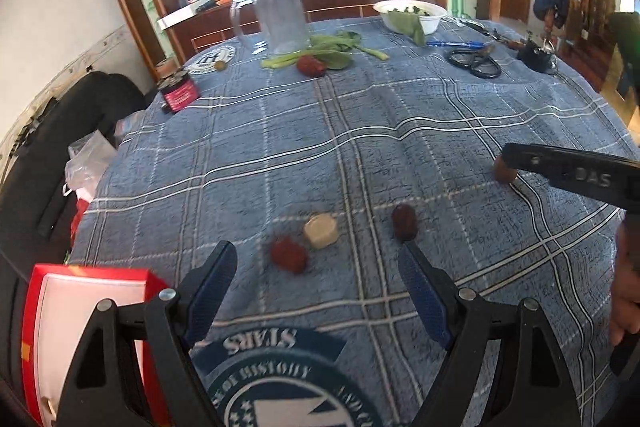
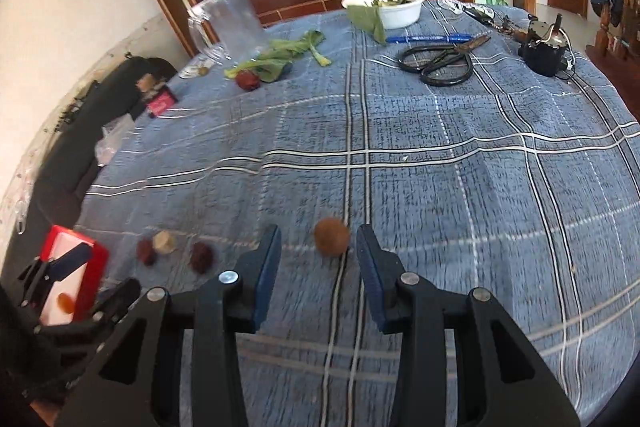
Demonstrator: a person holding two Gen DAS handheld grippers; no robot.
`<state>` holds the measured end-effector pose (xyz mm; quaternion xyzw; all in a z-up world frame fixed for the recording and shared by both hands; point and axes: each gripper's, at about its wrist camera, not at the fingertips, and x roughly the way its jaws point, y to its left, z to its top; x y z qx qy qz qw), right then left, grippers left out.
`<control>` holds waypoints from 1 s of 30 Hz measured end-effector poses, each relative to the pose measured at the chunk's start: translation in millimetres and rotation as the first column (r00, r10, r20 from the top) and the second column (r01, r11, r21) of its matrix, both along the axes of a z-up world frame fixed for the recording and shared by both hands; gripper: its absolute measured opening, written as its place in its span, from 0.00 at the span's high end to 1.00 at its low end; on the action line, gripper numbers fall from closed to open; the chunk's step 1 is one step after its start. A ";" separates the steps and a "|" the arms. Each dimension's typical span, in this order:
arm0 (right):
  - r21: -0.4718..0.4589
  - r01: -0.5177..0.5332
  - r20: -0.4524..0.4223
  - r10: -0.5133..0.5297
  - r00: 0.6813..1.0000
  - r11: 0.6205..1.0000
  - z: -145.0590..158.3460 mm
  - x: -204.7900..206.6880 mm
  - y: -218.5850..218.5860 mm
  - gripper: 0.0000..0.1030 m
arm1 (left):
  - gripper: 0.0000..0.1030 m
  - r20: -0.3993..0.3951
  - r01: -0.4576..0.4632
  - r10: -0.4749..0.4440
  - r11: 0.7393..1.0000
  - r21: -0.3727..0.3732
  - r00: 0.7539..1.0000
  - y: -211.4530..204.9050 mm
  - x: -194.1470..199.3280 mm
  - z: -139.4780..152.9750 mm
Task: Organize fruits
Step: 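Return the right tool to the table and grasp a brown round fruit, then grasp a red date with the left gripper while the right gripper holds the brown fruit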
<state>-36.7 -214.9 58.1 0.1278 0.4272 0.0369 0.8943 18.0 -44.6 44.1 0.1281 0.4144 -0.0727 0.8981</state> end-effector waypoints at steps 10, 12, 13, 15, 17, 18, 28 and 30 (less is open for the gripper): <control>0.004 -0.008 -0.040 0.008 0.999 1.000 -23.4 15.4 -3.5 0.62 | 0.35 -0.051 0.085 -0.086 0.996 -0.034 0.995 -23.9 13.9 -16.9; 0.004 -0.014 -0.049 0.015 0.999 1.000 -27.2 18.5 -5.0 0.68 | 0.43 -0.067 0.092 -0.095 0.995 -0.041 0.993 -27.3 17.9 -22.0; 0.000 -0.017 -0.047 0.017 0.999 1.000 -28.0 18.7 -5.2 0.70 | 0.46 -0.074 0.094 -0.097 0.994 -0.046 0.993 -28.5 19.4 -24.2; -0.011 -0.022 -0.042 0.022 0.999 1.000 -27.4 18.7 -4.7 0.72 | 0.62 -0.086 0.103 -0.108 0.993 -0.064 0.990 -30.6 22.5 -27.7; -0.011 -0.024 -0.038 0.024 0.999 1.000 -27.9 18.5 -5.4 0.74 | 0.66 -0.092 0.110 -0.118 0.990 -0.089 0.989 -30.7 24.3 -30.3; -0.011 -0.026 -0.037 0.026 0.999 1.000 -28.1 18.4 -5.8 0.75 | 0.69 -0.089 0.113 -0.122 0.989 -0.094 0.989 -31.4 24.7 -30.4; -0.001 -0.023 -0.036 0.022 0.999 1.000 -27.4 17.4 -6.9 0.76 | 0.85 -0.079 0.113 -0.126 0.981 -0.158 0.989 -27.4 18.7 -23.4; 0.013 -0.018 -0.037 0.019 0.999 1.000 -26.6 16.0 -7.4 0.76 | 0.85 -0.056 0.105 -0.116 0.980 -0.166 0.992 -21.8 10.8 -12.9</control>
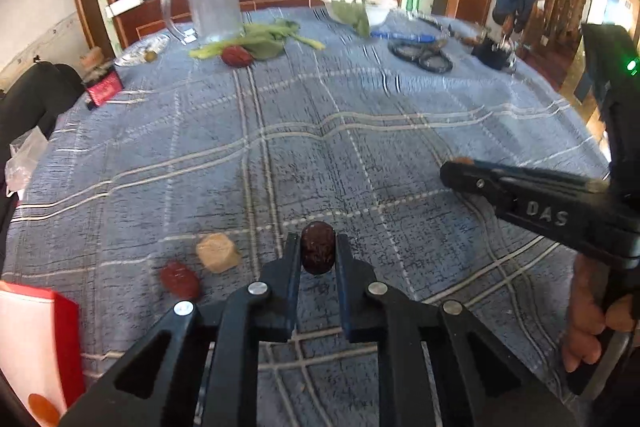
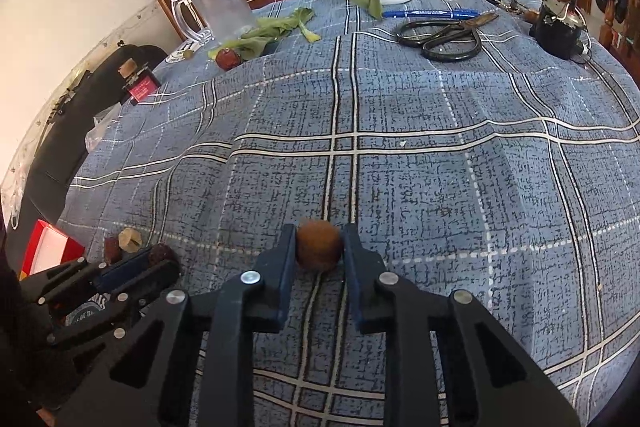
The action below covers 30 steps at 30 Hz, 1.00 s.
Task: Organize fruits
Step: 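Grasp a red date with the left gripper while the right gripper holds the brown fruit, then carry the date in the left gripper and brown fruit in the right over the tray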
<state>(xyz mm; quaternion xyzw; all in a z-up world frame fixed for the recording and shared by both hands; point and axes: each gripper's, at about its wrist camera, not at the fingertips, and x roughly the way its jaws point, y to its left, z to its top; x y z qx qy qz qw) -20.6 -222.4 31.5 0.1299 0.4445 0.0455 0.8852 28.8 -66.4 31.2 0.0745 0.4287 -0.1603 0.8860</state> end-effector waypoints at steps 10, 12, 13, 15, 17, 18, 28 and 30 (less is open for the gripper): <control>-0.031 -0.045 0.108 0.048 0.993 0.999 44.6 -24.3 40.2 0.76 | 0.85 0.140 -0.117 0.124 0.991 -0.060 0.982 69.2 -60.6 74.6; -0.034 -0.086 0.136 0.090 0.987 0.996 60.3 -30.5 61.5 0.76 | 0.85 0.167 -0.158 0.166 0.985 -0.064 0.972 91.8 -71.8 87.3; -0.038 -0.109 0.149 0.114 0.982 0.993 67.8 -32.8 72.9 0.76 | 0.86 0.177 -0.182 0.191 0.981 -0.064 0.965 104.3 -76.6 92.7; -0.049 -0.160 0.175 0.166 0.970 0.986 84.5 -36.7 100.9 0.76 | 0.86 0.204 -0.245 0.251 0.968 -0.054 0.946 134.2 -87.7 102.3; -0.071 -0.206 0.200 0.216 0.956 0.976 98.1 -40.1 131.0 0.76 | 0.86 0.214 -0.301 0.303 0.953 -0.043 0.929 159.4 -93.9 106.3; -0.084 -0.232 0.211 0.245 0.946 0.969 104.4 -41.5 148.8 0.76 | 0.86 0.215 -0.335 0.335 0.942 -0.035 0.917 176.0 -97.2 107.8; -0.116 -0.444 0.232 0.459 0.858 0.889 127.6 -46.1 303.8 0.76 | 0.86 0.183 -0.592 0.580 0.805 0.018 0.794 309.5 -106.3 106.3; -0.119 -0.469 0.223 0.484 0.846 0.875 126.4 -45.2 324.7 0.76 | 0.86 0.154 -0.617 0.608 0.787 0.009 0.779 324.6 -107.0 98.0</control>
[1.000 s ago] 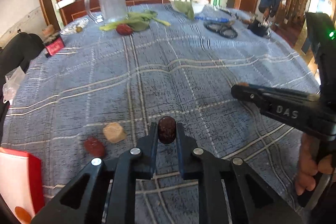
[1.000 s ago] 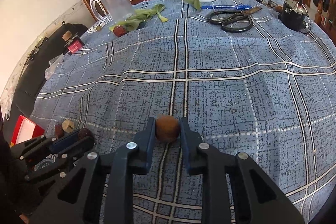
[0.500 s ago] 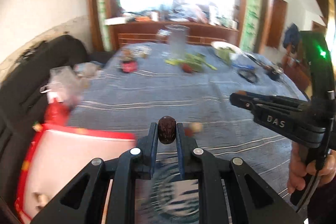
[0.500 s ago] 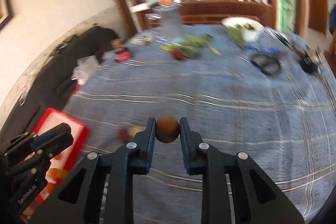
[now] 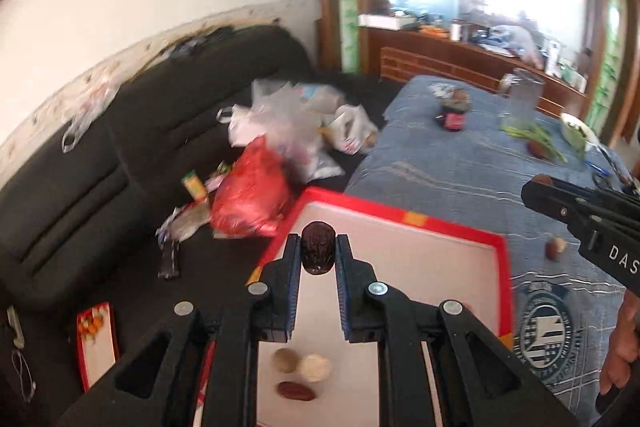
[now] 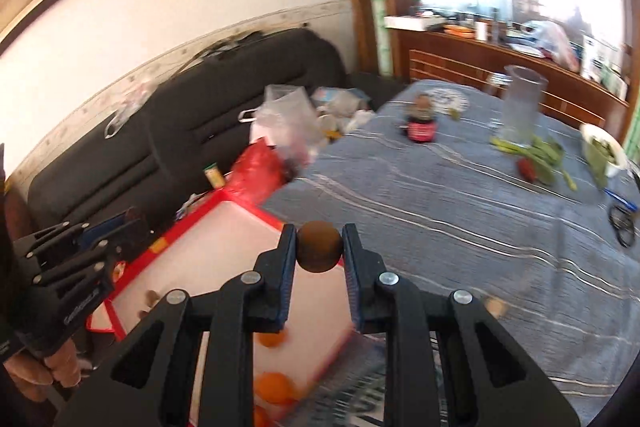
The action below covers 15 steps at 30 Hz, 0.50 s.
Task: Organize fruits
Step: 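Carry the date in the left gripper and brown fruit in the right over the tray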
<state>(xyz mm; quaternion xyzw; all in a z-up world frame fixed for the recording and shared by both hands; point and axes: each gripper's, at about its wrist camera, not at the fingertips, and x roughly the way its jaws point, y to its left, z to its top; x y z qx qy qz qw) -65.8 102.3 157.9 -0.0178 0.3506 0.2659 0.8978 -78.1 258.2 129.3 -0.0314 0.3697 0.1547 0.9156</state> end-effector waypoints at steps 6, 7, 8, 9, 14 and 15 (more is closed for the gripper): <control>-0.025 -0.054 -0.070 0.052 0.996 0.998 -21.8 5.7 52.6 0.76 | 0.86 -0.078 -0.035 0.030 0.997 -0.063 0.997 18.7 3.0 -41.1; -0.034 -0.061 -0.083 0.058 0.995 0.998 -27.5 7.1 58.5 0.76 | 0.86 -0.087 -0.036 0.030 0.997 -0.069 0.996 20.3 2.6 -46.3; -0.043 -0.066 -0.098 0.062 0.993 0.997 -34.6 8.8 64.0 0.76 | 0.86 -0.097 -0.039 0.032 0.997 -0.074 0.995 20.9 3.2 -51.3; -0.053 -0.070 -0.112 0.064 0.992 0.996 -41.4 9.8 68.9 0.76 | 0.86 -0.106 -0.042 0.034 0.996 -0.076 0.994 21.0 4.8 -55.8; -0.091 -0.080 -0.166 0.064 0.984 0.993 -70.7 13.4 84.7 0.76 | 0.86 -0.149 -0.060 0.047 0.995 -0.081 0.988 23.5 10.8 -72.7; -0.097 -0.082 -0.178 0.063 0.982 0.992 -75.8 14.8 88.2 0.76 | 0.85 -0.157 -0.064 0.051 0.995 -0.079 0.986 24.1 12.2 -75.8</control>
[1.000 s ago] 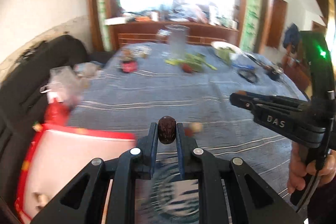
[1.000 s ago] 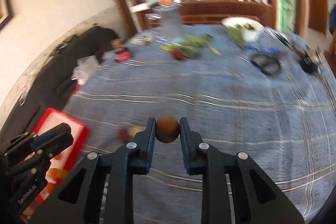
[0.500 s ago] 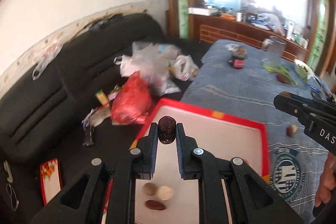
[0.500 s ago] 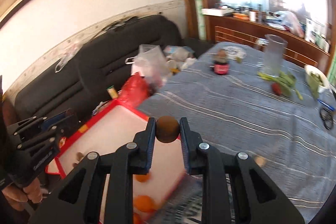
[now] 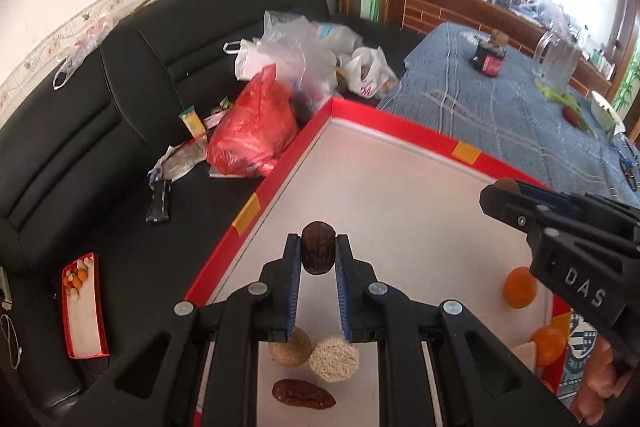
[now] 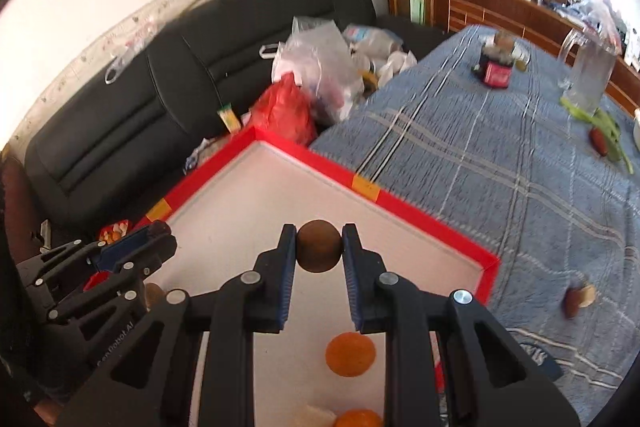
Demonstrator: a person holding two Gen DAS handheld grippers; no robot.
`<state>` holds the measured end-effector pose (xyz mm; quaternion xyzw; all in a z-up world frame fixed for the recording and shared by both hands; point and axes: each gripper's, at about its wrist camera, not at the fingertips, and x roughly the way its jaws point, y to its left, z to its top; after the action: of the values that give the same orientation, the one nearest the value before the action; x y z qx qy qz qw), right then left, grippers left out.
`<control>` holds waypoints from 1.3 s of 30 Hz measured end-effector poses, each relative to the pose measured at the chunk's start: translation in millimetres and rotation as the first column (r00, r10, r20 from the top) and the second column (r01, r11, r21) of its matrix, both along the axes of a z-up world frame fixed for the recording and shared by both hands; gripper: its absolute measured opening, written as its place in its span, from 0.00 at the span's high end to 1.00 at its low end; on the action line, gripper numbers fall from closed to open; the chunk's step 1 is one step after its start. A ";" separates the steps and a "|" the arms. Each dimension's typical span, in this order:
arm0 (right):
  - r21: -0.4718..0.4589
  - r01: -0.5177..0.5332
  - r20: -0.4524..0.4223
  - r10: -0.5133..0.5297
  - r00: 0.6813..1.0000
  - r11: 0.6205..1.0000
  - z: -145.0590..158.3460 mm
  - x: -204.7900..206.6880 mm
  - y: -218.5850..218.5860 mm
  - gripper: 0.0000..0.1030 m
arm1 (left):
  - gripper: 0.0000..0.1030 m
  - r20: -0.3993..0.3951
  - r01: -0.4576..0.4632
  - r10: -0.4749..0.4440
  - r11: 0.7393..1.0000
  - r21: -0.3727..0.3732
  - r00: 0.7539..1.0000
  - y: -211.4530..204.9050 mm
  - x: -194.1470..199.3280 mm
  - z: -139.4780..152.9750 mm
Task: Organize fruits
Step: 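Carry the date in the left gripper and brown fruit in the right over the tray, then open the left gripper to drop the red date into the tray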
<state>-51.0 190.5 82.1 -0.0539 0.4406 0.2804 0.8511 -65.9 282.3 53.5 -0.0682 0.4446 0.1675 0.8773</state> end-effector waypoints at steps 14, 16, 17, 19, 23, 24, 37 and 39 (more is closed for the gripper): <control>-0.060 0.036 -0.080 -0.041 0.996 0.998 -35.4 17.4 1.8 0.75 | 0.85 -0.056 -0.016 0.018 0.999 0.049 0.998 4.2 6.0 -13.2; -0.063 0.040 -0.085 -0.045 0.995 0.997 -37.0 18.0 1.8 0.75 | 0.85 -0.064 -0.015 0.018 0.998 0.055 0.998 4.1 7.0 -13.8; -0.063 0.041 -0.088 -0.047 0.995 0.997 -37.6 18.6 1.5 0.75 | 0.85 -0.069 -0.014 0.018 0.998 0.058 0.997 4.1 7.3 -14.3; -0.067 0.044 -0.093 -0.050 0.994 0.997 -38.9 19.8 1.2 0.75 | 0.84 -0.078 -0.015 0.020 0.998 0.065 0.997 4.4 8.6 -14.8; -0.071 0.049 -0.112 -0.057 0.992 0.996 -42.7 22.5 -0.6 0.75 | 0.84 -0.095 -0.012 0.020 0.996 0.084 0.995 2.1 10.8 -14.4; -0.070 0.053 -0.116 -0.061 0.991 0.996 -43.7 22.9 -1.2 0.75 | 0.84 -0.097 -0.013 0.021 0.996 0.083 0.995 1.8 11.5 -14.5; 0.052 0.082 -0.125 -0.075 0.989 0.995 -23.2 19.2 -37.2 0.75 | 0.46 0.009 -0.039 0.038 0.995 0.092 0.999 -14.8 -6.9 14.0; 0.091 0.098 -0.118 -0.087 0.989 0.991 -17.6 16.4 -51.2 0.75 | 0.44 0.025 -0.016 0.014 0.996 0.093 1.000 -25.6 -8.2 19.4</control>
<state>-34.6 139.3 64.5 0.0237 0.4765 0.2641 0.8382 -74.1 256.7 72.9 -0.0327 0.4249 0.1937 0.8837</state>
